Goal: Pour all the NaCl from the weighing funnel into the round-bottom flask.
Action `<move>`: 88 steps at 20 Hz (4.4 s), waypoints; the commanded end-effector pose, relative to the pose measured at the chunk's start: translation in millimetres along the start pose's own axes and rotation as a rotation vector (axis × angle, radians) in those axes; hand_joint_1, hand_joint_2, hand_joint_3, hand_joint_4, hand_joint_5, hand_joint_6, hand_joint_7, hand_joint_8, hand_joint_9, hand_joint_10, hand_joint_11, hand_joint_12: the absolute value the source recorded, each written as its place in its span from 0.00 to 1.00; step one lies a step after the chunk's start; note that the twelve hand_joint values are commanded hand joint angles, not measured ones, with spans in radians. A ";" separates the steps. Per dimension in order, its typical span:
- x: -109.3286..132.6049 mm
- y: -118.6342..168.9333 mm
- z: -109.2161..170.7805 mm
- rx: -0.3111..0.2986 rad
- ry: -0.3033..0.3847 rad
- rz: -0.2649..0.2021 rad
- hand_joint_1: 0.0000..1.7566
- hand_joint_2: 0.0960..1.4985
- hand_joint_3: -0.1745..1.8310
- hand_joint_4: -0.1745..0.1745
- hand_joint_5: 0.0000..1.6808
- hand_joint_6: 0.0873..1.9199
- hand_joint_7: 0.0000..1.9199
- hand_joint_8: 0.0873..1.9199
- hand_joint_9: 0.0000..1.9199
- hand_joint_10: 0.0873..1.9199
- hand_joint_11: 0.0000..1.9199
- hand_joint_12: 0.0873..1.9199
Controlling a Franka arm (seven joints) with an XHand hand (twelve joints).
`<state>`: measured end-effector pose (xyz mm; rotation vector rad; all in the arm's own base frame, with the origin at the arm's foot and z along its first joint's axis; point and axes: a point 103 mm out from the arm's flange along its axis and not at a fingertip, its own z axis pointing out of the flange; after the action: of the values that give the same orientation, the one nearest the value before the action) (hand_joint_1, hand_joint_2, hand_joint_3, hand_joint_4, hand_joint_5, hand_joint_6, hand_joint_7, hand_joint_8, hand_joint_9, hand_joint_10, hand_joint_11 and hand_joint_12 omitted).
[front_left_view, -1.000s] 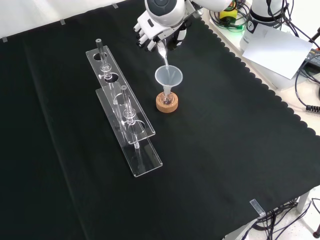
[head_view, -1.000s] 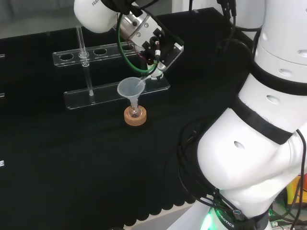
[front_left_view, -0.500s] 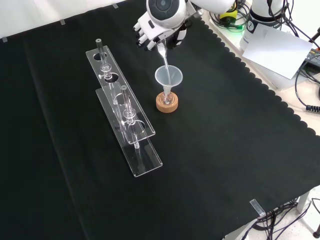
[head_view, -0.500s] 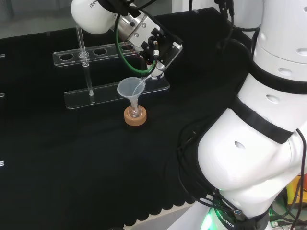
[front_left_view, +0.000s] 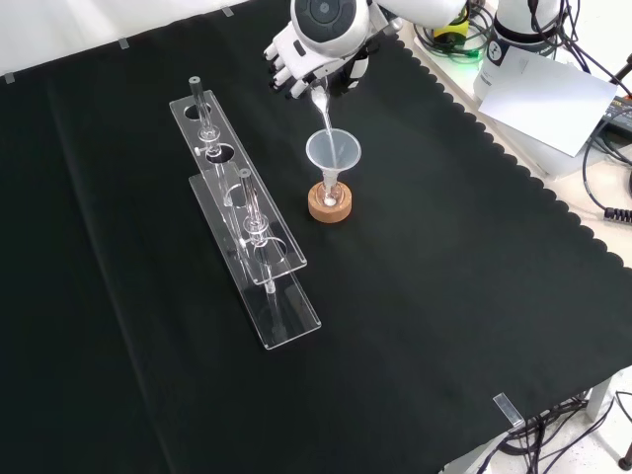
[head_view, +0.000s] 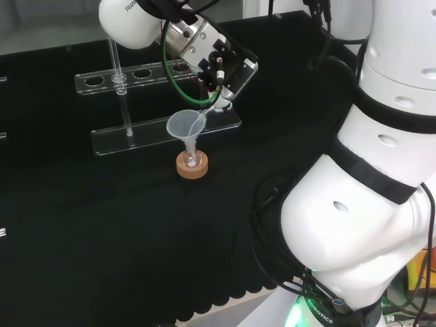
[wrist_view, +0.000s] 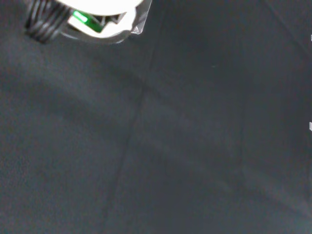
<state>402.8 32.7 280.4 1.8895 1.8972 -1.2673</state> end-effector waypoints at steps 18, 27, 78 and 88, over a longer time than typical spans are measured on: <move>1.4 -2.0 -6.0 0.001 -0.050 0.014 0.63 0.44 0.39 1.00 0.71 0.38 0.27 0.30 0.40 0.22 0.32 0.63; 0.8 -2.7 -8.4 0.003 -0.067 0.023 0.63 0.44 0.39 1.00 0.71 0.39 0.26 0.30 0.40 0.22 0.32 0.63; 6.4 -5.5 -22.8 0.004 -0.185 0.045 0.63 0.44 0.39 1.00 0.71 0.39 0.25 0.30 0.39 0.22 0.32 0.63; 10.8 -5.6 -24.7 0.007 -0.218 0.049 0.63 0.44 0.39 1.00 0.71 0.39 0.25 0.30 0.39 0.22 0.31 0.63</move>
<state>406.4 57.1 291.0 1.7194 1.7374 -1.3960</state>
